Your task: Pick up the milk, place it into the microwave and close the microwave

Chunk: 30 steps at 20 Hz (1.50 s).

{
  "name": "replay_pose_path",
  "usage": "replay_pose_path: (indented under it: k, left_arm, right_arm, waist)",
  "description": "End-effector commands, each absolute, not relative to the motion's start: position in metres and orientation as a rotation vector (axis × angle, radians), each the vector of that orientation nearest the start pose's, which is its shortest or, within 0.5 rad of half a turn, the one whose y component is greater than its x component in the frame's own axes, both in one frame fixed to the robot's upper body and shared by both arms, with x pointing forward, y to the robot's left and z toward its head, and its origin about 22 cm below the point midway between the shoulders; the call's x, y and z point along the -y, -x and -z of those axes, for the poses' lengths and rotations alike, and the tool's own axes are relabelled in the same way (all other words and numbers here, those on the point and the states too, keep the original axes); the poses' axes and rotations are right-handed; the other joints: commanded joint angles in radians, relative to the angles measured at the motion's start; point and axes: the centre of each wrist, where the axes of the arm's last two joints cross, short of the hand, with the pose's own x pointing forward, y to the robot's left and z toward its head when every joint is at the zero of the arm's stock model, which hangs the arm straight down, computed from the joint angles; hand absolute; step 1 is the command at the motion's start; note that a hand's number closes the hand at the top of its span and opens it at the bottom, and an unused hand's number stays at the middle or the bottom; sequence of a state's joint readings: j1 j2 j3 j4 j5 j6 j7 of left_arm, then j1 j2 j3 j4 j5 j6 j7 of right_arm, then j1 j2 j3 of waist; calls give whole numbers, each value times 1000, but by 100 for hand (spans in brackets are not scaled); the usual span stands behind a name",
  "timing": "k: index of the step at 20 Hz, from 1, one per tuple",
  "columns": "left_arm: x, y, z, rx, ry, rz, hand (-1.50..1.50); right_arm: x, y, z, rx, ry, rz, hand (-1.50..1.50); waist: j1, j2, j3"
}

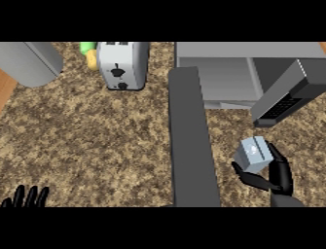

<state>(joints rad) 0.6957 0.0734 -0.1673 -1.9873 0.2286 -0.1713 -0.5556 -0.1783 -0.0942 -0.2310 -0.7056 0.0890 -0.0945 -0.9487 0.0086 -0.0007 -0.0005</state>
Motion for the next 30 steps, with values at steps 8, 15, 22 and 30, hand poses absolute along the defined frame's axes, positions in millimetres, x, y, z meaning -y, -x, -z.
replay_pose_path:
  k: [8, 15, 22, 30]
  left_arm:
    - [-244, -81, -7, 1915, 191, -187, -150]
    - [-259, -65, -2, 1909, 227, -178, -150]
    - [-237, -72, -4, 1905, 219, -195, -150]
    - [-244, -67, -10, 1889, 222, -164, -150]
  right_arm:
    - [276, -270, 140, 1924, 358, 41, 150]
    - [251, -293, 136, 1960, 303, 99, 150]
    - [269, -282, 137, 1988, 287, 28, 150]
    - [278, -264, 121, 1979, 309, 29, 150]
  waist:
    - [11, 5, 2]
    - [31, 10, 4]
    - [-2, -1, 1]
    - [-15, -4, 0]
